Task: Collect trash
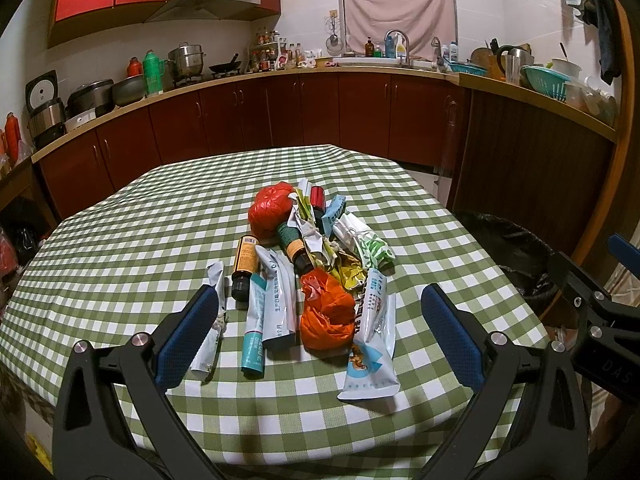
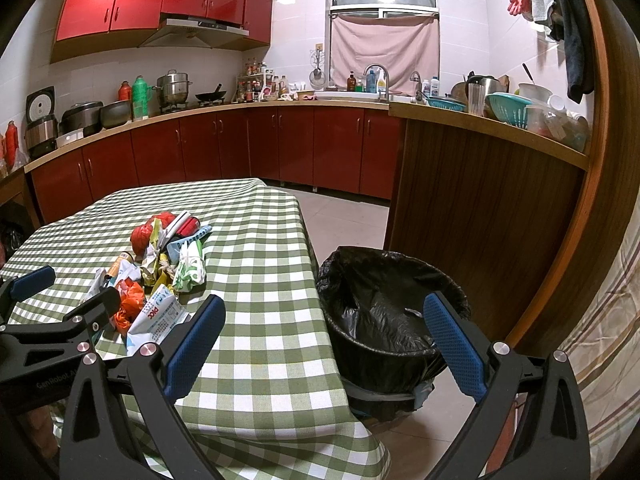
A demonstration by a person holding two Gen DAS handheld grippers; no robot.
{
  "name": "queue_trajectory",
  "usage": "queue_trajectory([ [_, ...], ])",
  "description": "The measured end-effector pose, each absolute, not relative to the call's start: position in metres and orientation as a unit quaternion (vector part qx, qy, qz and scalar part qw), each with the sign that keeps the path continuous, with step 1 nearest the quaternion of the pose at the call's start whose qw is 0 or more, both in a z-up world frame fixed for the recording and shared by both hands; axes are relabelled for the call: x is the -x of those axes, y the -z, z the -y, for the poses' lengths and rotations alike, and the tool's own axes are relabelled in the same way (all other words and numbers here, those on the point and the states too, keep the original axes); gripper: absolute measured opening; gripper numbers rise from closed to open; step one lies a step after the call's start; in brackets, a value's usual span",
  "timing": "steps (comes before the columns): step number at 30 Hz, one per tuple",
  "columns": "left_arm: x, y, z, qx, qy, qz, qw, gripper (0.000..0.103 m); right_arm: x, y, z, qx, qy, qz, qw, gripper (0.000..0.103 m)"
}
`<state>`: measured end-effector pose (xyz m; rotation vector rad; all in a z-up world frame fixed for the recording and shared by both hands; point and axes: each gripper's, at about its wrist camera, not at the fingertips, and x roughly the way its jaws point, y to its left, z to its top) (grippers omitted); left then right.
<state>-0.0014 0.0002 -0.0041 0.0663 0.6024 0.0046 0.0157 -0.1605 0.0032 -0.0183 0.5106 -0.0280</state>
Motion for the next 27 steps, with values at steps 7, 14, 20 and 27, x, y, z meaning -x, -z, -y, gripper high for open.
queue_trajectory([
  [7, 0.001, 0.004, 0.000, -0.032, -0.002, -0.297, 0.954, 0.099, -0.016, -0.003, 0.160, 0.008, 0.014, -0.252, 0.968, 0.097],
  [14, 0.002, 0.004, -0.001, -0.032, -0.002, -0.297, 0.954, 0.099, -0.016, -0.003, 0.161, 0.008, 0.014, -0.253, 0.967, 0.097],
  [20, 0.001, 0.004, -0.001, -0.032, -0.002, -0.296, 0.955, 0.099, -0.015, -0.004, 0.160, 0.008, 0.014, -0.253, 0.967, 0.097],
  [27, -0.002, 0.005, -0.011, -0.022, -0.009, -0.302, 0.953, 0.099, -0.018, 0.001, 0.159, 0.011, 0.014, -0.255, 0.967, 0.097],
])
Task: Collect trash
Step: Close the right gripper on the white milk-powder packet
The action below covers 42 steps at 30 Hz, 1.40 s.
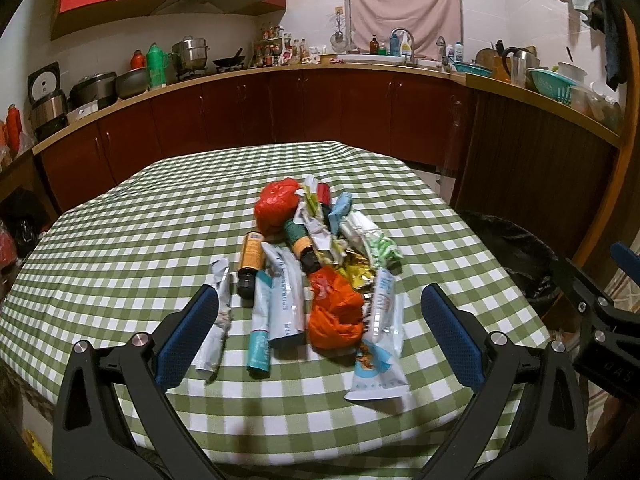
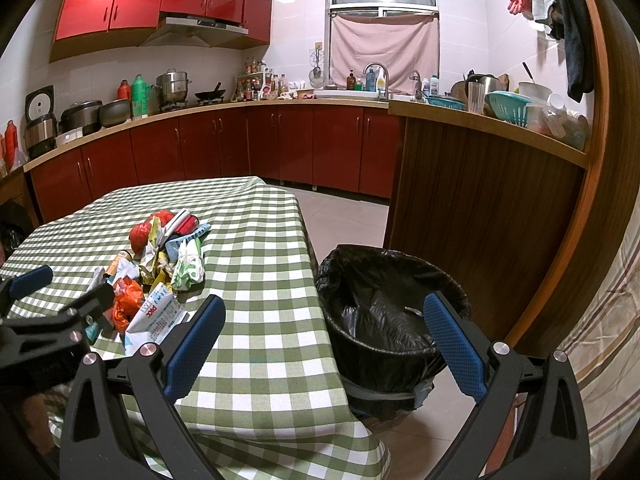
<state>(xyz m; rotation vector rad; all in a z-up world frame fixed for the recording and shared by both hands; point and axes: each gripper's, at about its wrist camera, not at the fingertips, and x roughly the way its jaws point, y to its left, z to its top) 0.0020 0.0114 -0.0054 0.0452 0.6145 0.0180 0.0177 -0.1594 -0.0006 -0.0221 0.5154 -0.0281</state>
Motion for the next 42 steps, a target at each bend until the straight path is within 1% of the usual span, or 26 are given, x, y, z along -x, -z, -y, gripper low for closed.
queue_trajectory([
  [9, -0.007, 0.007, -0.051, -0.040, -0.056, -0.310, 0.948, 0.097, -0.022, 0.008, 0.142, 0.012, -0.005, -0.277, 0.961, 0.096],
  [10, -0.007, 0.007, -0.055, -0.042, -0.059, -0.311, 0.948, 0.093, -0.022, 0.009, 0.137, 0.014, -0.010, -0.279, 0.960, 0.096],
  [11, -0.007, 0.009, -0.060, -0.043, -0.063, -0.315, 0.946, 0.085, -0.023, 0.008, 0.133, 0.014, -0.014, -0.281, 0.960, 0.096],
  [12, -0.008, 0.010, -0.066, -0.044, -0.065, -0.320, 0.944, 0.083, -0.024, 0.008, 0.128, 0.013, -0.020, -0.282, 0.959, 0.096],
  [14, -0.008, 0.013, -0.075, -0.040, -0.067, -0.328, 0.941, 0.082, -0.026, 0.008, 0.117, 0.013, -0.033, -0.285, 0.958, 0.095],
  [15, -0.009, 0.014, -0.079, -0.037, -0.068, -0.331, 0.940, 0.081, -0.027, 0.007, 0.110, 0.014, -0.040, -0.286, 0.957, 0.092],
  [16, -0.009, 0.015, -0.084, -0.036, -0.070, -0.333, 0.940, 0.078, -0.027, 0.008, 0.106, 0.014, -0.044, -0.286, 0.957, 0.090],
  [18, -0.009, 0.016, -0.092, -0.035, -0.077, -0.335, 0.939, 0.078, -0.029, 0.009, 0.091, 0.017, -0.062, -0.294, 0.954, 0.070],
  [21, -0.008, 0.017, -0.106, -0.029, -0.086, -0.334, 0.938, 0.078, -0.032, 0.014, 0.074, 0.020, -0.085, -0.311, 0.946, 0.061],
  [32, -0.006, 0.023, -0.128, -0.015, -0.096, -0.341, 0.935, 0.078, -0.036, 0.035, 0.036, 0.046, -0.116, -0.357, 0.926, 0.059],
  [36, -0.008, 0.027, -0.124, -0.014, -0.085, -0.345, 0.935, 0.079, -0.041, 0.043, 0.037, 0.040, -0.110, -0.374, 0.920, 0.059],
  [42, -0.011, 0.031, -0.118, -0.014, -0.077, -0.350, 0.933, 0.079, -0.043, 0.044, 0.050, 0.039, -0.079, -0.377, 0.922, 0.056],
])
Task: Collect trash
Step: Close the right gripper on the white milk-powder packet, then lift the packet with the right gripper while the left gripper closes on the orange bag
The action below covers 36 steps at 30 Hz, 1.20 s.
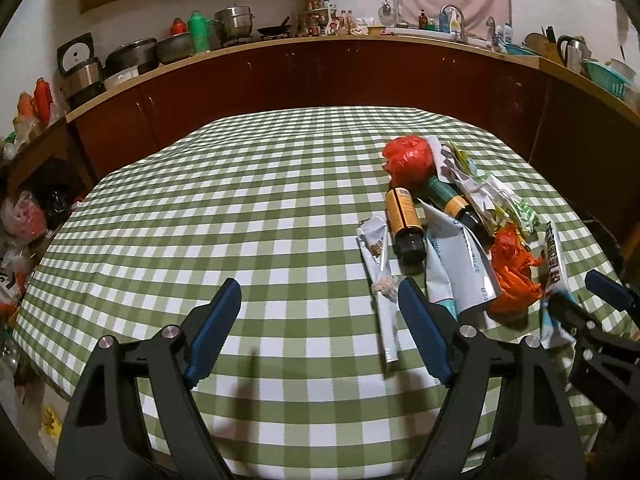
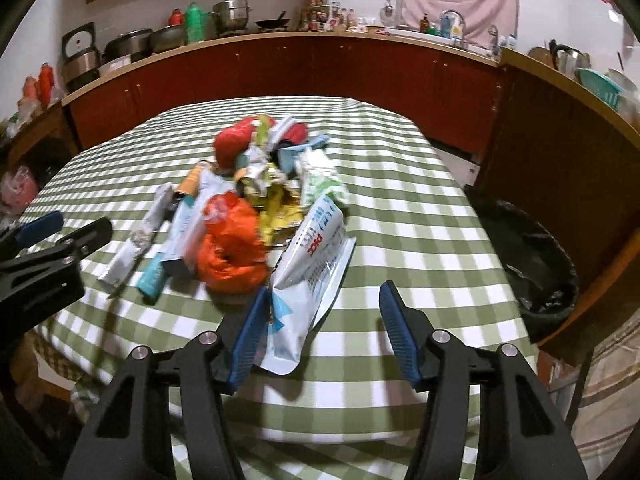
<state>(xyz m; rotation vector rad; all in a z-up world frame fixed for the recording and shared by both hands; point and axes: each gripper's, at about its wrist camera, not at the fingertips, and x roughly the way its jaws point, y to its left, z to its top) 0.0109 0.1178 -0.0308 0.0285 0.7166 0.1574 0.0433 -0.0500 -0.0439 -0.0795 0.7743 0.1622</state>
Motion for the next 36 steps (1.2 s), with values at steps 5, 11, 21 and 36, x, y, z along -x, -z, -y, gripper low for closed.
queue_trajectory([
  [5, -0.013, 0.032, -0.113, -0.015, -0.075, -0.353, 0.933, 0.079, -0.047, 0.044, 0.057, 0.032, -0.075, -0.377, 0.923, 0.054],
  [11, -0.015, 0.033, -0.110, -0.013, -0.073, -0.357, 0.931, 0.079, -0.053, 0.041, 0.057, 0.026, -0.078, -0.371, 0.925, 0.055],
  [21, -0.020, 0.034, -0.102, -0.011, -0.065, -0.362, 0.930, 0.079, -0.063, 0.048, 0.059, 0.019, -0.091, -0.385, 0.918, 0.036],
  [36, -0.024, 0.021, -0.056, -0.004, -0.027, -0.350, 0.936, 0.079, -0.055, 0.036, 0.097, 0.017, -0.080, -0.367, 0.927, 0.033],
])
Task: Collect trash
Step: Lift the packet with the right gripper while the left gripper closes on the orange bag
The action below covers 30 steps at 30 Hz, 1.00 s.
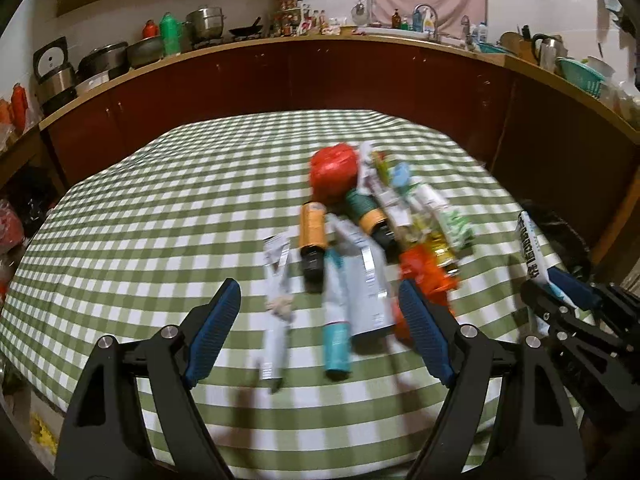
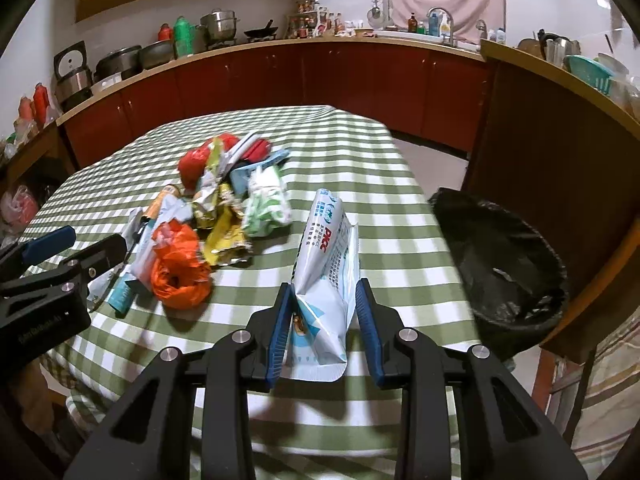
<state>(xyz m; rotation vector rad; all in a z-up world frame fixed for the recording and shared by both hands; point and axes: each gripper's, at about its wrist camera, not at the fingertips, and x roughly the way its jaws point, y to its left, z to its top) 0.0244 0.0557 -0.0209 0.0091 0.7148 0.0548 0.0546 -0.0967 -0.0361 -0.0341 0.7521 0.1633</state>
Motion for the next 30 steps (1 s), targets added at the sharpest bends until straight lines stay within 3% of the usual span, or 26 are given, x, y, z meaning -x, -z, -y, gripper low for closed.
queue_trajectory([
  [12, -0.033, 0.022, -0.002, -0.029, 0.002, -0.347, 0.937, 0.077, -0.051, 0.034, 0.135, -0.006, -0.070, -0.361, 0.930, 0.033],
  [24, -0.047, 0.044, 0.003, -0.039, -0.006, -0.375, 0.926, 0.055, -0.052, 0.036, 0.144, -0.024, -0.082, -0.364, 0.927, 0.033],
  [30, -0.046, 0.050, 0.006, -0.050, 0.006, -0.376, 0.925, 0.038, -0.053, 0.038, 0.145, -0.028, -0.082, -0.368, 0.926, 0.033],
])
